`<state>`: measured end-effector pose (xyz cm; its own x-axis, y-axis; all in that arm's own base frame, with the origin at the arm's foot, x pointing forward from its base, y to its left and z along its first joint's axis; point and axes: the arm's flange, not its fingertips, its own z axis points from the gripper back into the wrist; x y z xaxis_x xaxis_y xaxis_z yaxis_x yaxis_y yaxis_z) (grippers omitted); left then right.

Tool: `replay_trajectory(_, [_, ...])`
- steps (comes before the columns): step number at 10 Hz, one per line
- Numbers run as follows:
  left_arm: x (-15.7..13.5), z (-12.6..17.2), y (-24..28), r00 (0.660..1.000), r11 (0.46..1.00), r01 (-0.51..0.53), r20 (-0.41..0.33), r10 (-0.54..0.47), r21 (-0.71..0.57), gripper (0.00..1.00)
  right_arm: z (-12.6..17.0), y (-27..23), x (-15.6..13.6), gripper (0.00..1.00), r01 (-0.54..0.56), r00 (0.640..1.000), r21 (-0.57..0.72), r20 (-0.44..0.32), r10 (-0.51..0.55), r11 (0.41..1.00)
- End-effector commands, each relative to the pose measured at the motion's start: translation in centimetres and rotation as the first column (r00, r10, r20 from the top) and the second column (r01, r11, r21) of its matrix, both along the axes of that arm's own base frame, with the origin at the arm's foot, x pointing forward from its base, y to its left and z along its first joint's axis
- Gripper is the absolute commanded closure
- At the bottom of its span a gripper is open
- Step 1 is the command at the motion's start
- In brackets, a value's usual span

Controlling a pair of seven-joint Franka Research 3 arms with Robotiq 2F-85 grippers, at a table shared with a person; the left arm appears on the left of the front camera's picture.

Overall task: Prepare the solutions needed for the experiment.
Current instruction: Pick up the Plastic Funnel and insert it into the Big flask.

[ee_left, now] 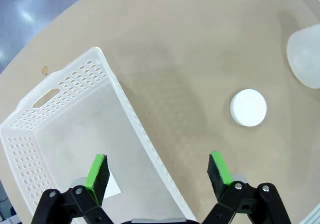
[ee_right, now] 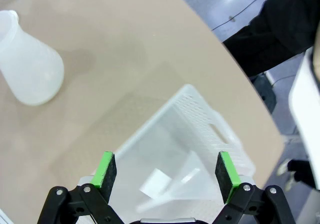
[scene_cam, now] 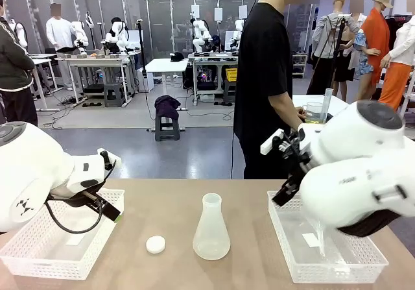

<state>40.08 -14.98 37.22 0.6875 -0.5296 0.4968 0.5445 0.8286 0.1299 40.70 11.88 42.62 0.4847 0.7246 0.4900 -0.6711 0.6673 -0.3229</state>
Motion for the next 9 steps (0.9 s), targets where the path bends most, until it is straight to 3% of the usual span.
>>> replay_trajectory(1, [0.0, 0.0, 0.0, 1.0, 1.0, 0.0, 0.0, 0.0, 0.0, 0.0, 3.6, -3.1, 0.8, 0.0, -0.175, 0.984, -0.157, -0.048, 0.17, 0.972])
replay_trajectory(4, [0.0, 0.0, 0.0, 1.0, 1.0, 0.0, 0.0, 0.0, 0.0, 0.0, 8.0, -6.3, 2.1, 0.0, -0.439, 0.894, -0.209, -0.196, 0.402, 0.874])
replay_trajectory(6, [0.0, 0.0, 0.0, 1.0, 1.0, 0.0, 0.0, 0.0, 0.0, 0.0, 8.8, -7.5, 3.3, 0.0, -0.506, 0.854, -0.227, -0.268, 0.446, 0.832])
replay_trajectory(8, [0.0, 0.0, 0.0, 1.0, 1.0, 0.0, 0.0, 0.0, 0.0, 0.0, 8.5, -7.1, 3.1, 0.0, -0.51, 0.848, -0.227, -0.292, 0.442, 0.83])
replay_trajectory(9, [0.0, 0.0, 0.0, 1.0, 1.0, 0.0, 0.0, 0.0, 0.0, 0.0, 7.9, -6.6, 2.7, 0.0, -0.482, 0.868, -0.254, -0.271, 0.417, 0.838])
